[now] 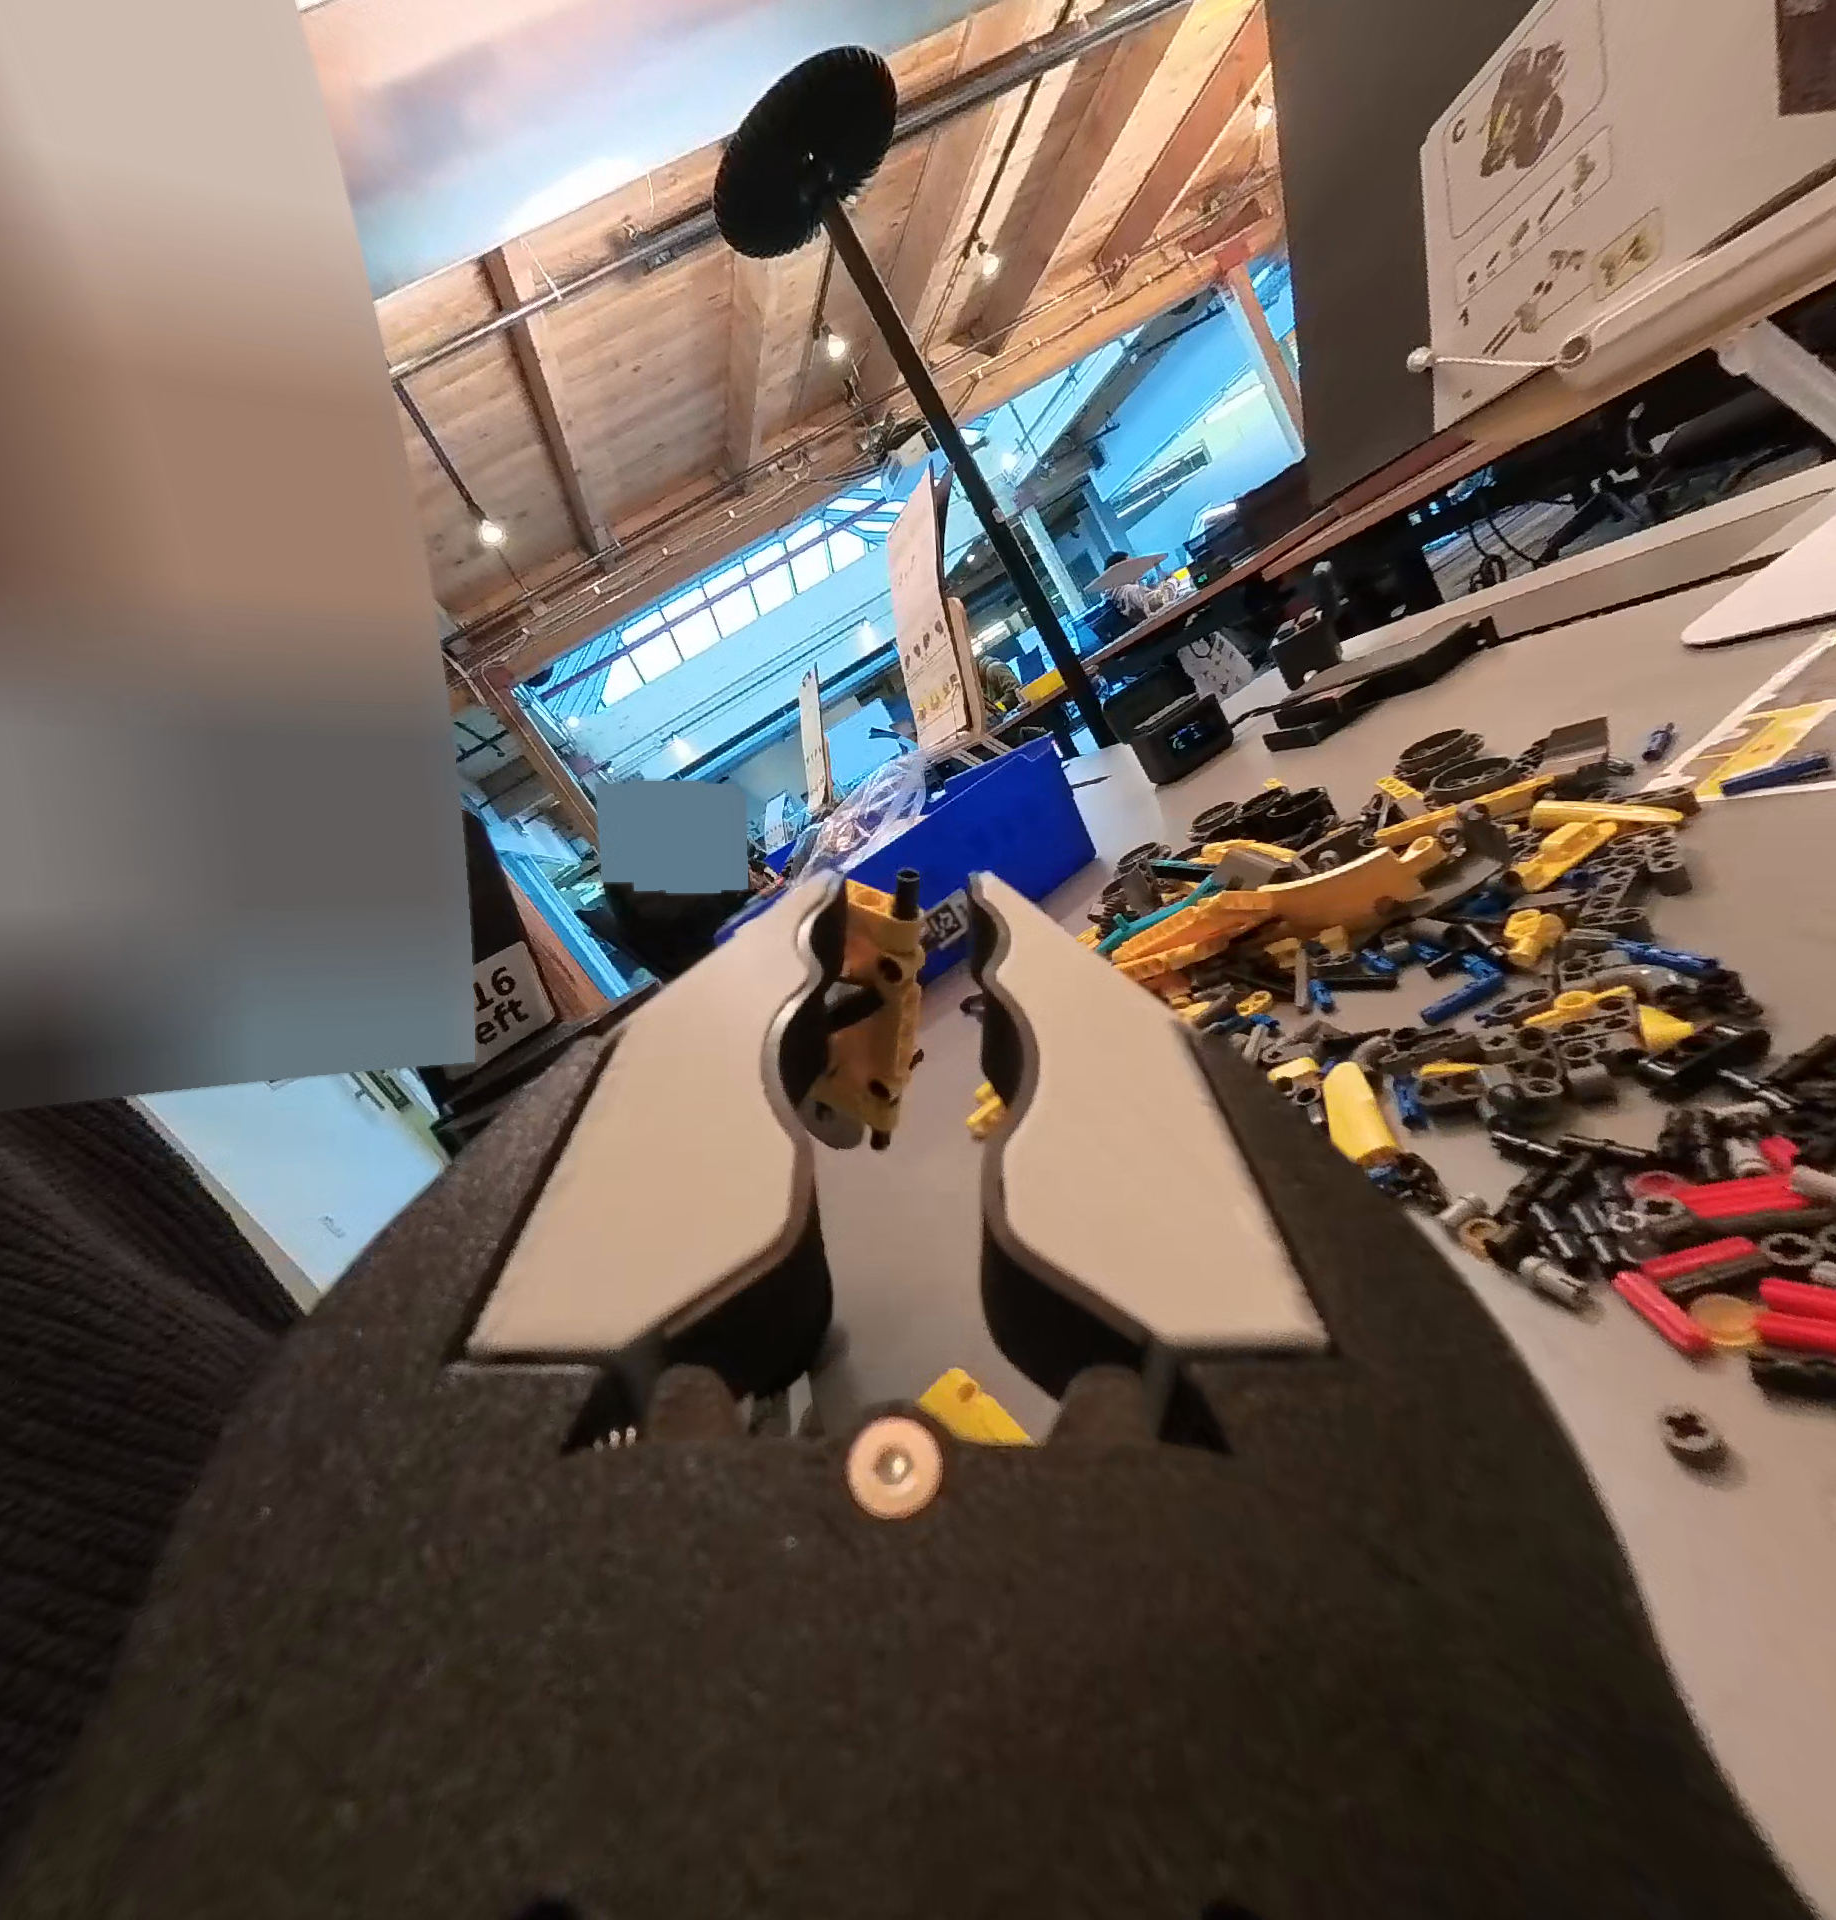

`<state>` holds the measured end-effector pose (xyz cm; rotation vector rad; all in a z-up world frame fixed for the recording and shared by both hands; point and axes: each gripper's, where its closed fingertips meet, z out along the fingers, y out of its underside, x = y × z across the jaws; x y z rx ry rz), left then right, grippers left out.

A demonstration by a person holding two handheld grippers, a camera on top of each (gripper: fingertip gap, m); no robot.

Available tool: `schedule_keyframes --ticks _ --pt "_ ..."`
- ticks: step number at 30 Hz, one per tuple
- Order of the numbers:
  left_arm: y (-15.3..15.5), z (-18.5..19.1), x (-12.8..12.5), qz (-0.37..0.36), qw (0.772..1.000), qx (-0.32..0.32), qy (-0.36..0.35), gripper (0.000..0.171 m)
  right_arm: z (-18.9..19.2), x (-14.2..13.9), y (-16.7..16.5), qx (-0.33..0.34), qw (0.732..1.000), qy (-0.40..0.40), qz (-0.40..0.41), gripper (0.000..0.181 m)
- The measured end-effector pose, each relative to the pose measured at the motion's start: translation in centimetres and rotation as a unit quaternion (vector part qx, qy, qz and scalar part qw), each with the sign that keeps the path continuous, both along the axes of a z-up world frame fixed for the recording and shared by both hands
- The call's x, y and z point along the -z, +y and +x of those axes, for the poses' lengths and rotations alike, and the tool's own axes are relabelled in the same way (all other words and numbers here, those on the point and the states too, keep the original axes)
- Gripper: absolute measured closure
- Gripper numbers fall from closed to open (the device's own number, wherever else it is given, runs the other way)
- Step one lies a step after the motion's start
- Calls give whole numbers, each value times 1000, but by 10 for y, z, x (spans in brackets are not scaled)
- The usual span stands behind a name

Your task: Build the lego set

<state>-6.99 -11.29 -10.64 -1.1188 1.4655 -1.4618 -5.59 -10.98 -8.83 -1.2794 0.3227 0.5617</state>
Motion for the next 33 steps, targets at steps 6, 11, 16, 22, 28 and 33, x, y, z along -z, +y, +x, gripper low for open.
schedule_keyframes --ticks 6,11,16,22,28,33 --pt "30 6 8 8 998 -39 50 165 38 0 -19 75 994 -64 -43 156" --pt "41 12 9 17 997 -53 59 165 56 -1 -30 109 989 -82 -56 149" --pt "47 17 26 42 991 -64 108 165 57 9 -28 115 984 -105 -87 148" --pt "63 24 67 236 944 -115 198 164 93 52 -40 172 935 -169 -260 124" --pt "51 30 88 201 942 -82 256 151 153 76 -82 269 863 -203 -375 106" --pt "61 28 84 131 950 -89 268 135 194 89 -112 297 836 -187 -422 106"
